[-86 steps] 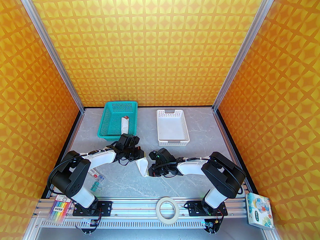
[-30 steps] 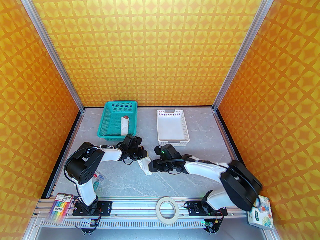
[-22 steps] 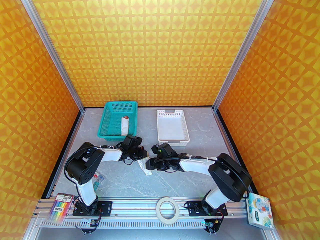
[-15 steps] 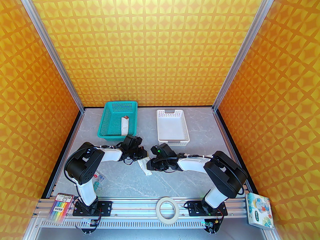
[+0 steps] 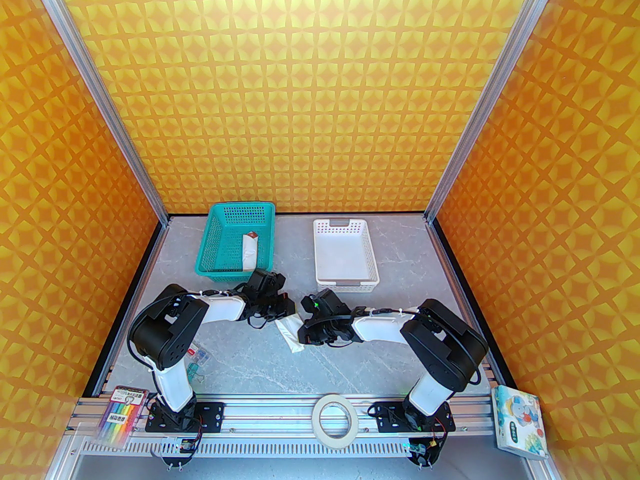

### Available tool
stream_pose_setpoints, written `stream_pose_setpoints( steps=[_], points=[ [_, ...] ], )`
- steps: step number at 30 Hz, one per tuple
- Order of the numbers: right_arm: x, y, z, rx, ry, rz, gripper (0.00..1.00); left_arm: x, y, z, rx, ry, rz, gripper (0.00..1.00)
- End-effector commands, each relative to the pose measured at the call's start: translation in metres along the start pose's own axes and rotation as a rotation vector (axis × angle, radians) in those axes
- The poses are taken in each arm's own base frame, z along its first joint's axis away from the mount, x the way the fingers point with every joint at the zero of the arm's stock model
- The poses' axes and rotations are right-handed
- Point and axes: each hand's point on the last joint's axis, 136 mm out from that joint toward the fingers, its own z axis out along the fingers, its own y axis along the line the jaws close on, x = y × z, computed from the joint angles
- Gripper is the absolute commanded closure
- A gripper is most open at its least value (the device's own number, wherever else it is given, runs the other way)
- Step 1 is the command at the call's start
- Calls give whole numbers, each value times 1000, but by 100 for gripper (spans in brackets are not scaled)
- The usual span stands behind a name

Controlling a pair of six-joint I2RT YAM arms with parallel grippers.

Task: Place the utensils on the paper napkin and roll it up

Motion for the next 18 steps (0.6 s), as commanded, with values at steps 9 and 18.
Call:
stream_pose_setpoints(
  steps=[9, 18],
  points=[
    [40, -40, 14, 140, 121, 53, 99, -36, -49, -64, 21, -124, 137, 78],
    [40, -40, 15, 141, 122, 46, 100, -8, -26, -91, -3, -150, 86, 93]
  ],
)
